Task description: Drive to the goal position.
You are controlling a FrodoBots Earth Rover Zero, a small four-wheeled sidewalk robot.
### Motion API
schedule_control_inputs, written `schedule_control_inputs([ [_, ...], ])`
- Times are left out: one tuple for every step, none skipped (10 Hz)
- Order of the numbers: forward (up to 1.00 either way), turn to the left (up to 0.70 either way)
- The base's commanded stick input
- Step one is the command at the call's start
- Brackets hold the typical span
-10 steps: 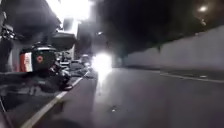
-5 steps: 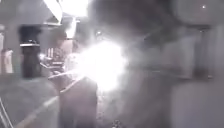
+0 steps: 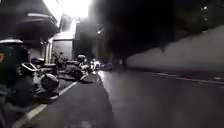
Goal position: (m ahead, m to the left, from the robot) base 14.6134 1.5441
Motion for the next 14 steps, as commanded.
schedule_control_inputs([
  [0.02, 0.00],
  [0.00, 0.00],
  [0.00, 0.00],
  [0.00, 0.00],
  [0.00, 0.00],
  [0.00, 0.00],
  [0.00, 0.00],
  [0.00, 0.00],
  [0.00, 0.00],
  [0.00, 0.00],
  [0.45, 0.00],
  [0.45, 0.00],
  [0.45, -0.03],
  [0.45, -0.18],
])
